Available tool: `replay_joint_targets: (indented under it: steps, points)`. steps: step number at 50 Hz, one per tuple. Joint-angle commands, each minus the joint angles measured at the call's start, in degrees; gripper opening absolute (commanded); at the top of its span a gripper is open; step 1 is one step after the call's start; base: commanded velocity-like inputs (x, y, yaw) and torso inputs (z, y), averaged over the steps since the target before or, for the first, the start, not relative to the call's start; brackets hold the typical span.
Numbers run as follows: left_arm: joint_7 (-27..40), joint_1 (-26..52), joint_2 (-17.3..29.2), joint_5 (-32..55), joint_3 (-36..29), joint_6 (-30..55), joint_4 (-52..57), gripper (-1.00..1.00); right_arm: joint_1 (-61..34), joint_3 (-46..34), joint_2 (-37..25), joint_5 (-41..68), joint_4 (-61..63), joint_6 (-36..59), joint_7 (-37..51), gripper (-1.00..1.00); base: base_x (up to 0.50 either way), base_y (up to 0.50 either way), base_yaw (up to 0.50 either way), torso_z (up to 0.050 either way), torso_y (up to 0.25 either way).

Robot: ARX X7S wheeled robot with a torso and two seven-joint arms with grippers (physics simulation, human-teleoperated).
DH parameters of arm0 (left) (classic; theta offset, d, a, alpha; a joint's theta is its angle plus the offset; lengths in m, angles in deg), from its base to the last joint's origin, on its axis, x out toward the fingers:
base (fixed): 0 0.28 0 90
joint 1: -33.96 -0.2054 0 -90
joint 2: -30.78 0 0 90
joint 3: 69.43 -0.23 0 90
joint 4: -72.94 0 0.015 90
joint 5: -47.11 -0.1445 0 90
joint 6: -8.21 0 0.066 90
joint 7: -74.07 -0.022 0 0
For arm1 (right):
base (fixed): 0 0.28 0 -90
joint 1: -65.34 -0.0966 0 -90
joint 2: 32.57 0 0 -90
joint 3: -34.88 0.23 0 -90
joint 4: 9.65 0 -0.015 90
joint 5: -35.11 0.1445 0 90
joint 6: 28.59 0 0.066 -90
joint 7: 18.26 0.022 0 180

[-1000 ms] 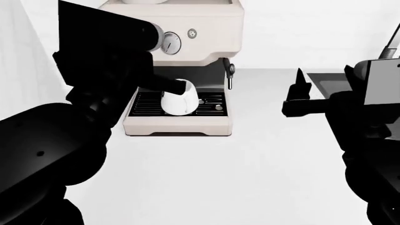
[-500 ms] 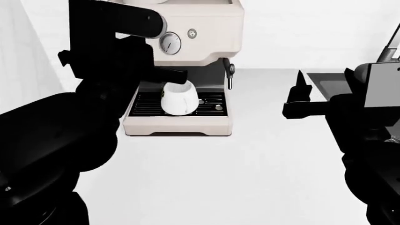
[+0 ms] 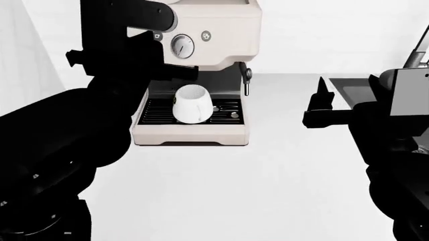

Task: Press the button on the coffee machine to serve coffee.

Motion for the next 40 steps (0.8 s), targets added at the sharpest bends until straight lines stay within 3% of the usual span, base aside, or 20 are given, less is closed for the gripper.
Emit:
replay_joint_targets:
  steps: [1, 40]
  points:
    - [-0.59, 0.13, 0.78, -0.97, -1.30, -2.12, -2.43, -1.00, 0.27, -0.18, 0.05, -0.03, -0.70, -0.77, 0.04, 1.00, 0.00, 0.00, 0.00, 0.000, 0.000]
    - [-3.16, -0.83, 2.60, -2.08, -3.38, -7.01, -8.80, -1.00, 2.35, -1.49, 0.19, -0.95, -3.55, -4.84, -0.20, 1.00, 0.00, 0.00, 0.00, 0.000, 0.000]
